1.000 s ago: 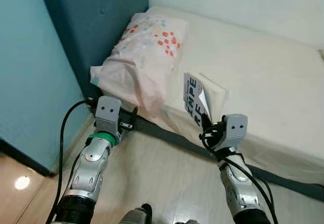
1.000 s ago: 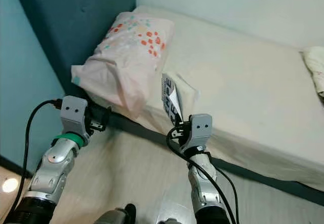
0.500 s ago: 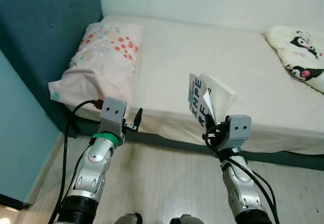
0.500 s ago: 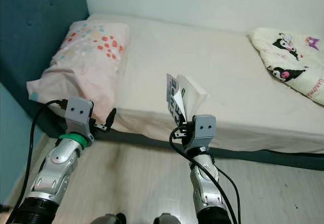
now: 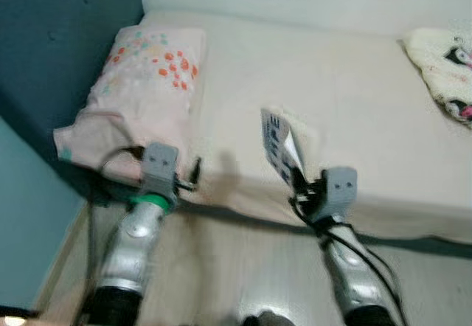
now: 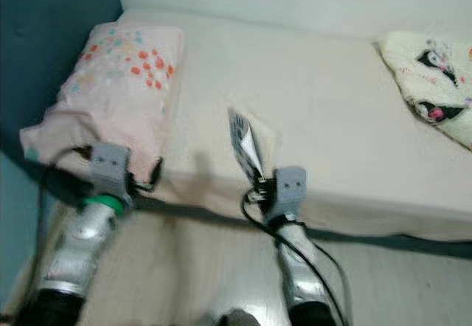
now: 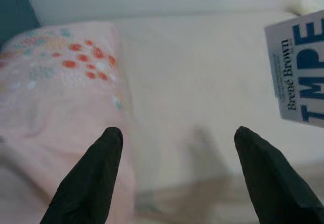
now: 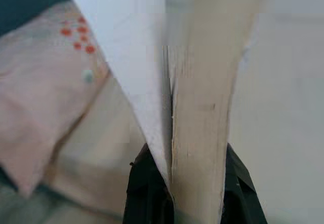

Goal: Clean up the room

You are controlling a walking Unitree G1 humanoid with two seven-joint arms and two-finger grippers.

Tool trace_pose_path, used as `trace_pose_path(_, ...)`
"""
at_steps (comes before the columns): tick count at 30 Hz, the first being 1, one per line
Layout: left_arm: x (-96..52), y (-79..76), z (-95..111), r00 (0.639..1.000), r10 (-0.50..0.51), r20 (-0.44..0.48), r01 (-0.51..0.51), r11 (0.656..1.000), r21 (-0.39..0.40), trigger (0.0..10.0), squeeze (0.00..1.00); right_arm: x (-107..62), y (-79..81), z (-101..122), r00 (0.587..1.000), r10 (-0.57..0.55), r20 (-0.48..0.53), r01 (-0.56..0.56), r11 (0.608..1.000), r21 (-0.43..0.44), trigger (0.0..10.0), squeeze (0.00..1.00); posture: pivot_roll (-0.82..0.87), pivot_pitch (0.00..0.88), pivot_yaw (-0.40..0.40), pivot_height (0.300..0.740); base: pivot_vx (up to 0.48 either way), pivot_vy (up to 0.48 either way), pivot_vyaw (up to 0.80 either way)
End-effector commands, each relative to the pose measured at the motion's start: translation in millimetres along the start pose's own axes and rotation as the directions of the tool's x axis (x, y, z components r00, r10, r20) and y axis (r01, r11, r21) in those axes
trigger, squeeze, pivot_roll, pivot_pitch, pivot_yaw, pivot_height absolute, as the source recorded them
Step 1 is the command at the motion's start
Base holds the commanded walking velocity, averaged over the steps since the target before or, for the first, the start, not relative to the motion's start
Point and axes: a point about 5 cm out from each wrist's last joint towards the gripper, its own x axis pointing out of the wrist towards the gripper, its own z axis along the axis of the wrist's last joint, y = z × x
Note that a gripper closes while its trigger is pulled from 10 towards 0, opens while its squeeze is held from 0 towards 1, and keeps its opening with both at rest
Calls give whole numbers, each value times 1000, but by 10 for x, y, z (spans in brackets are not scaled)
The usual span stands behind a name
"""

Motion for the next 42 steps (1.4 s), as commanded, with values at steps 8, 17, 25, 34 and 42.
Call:
trace_pose_path(8, -60, 102, -123, 998, 34, -48, -34, 999, 2, 10000, 0, 17, 99, 33, 999, 28, 33, -29, 999, 18, 10000, 0, 17, 89, 11, 740, 480, 0, 0)
trace_pose_path(17, -99, 37, -165, 998, -8, -63, 8, 1000, -8, 10000, 0, 8, 86, 3, 1000, 21, 21, -21, 1000, 6, 10000, 0, 21, 93, 9, 740, 203, 0, 0)
trace_pose_path(25, -102, 19, -195, 997, -11, -74, 11, 1000, 1, 10000, 0, 6, 60, -26, 1000, 11, 3, -11, 999, -39, 10000, 0, 18, 94, 10, 740, 0, 0, 0)
trace_pose_path(34, -134, 44, -256, 995, -2, -95, 3, 1000, 14, 10000, 0, -24, 37, -63, 1000, -19, 1, 19, 999, -47, 10000, 0, 19, 98, 14, 715, 0, 0, 0)
trace_pose_path(42, -183, 74, -302, 996, 2, -85, 10, 990, 141, 10000, 0, 31, 49, -11, 1000, -17, 25, 18, 999, -38, 10000, 0, 17, 106, 22, 685, 0, 0, 0)
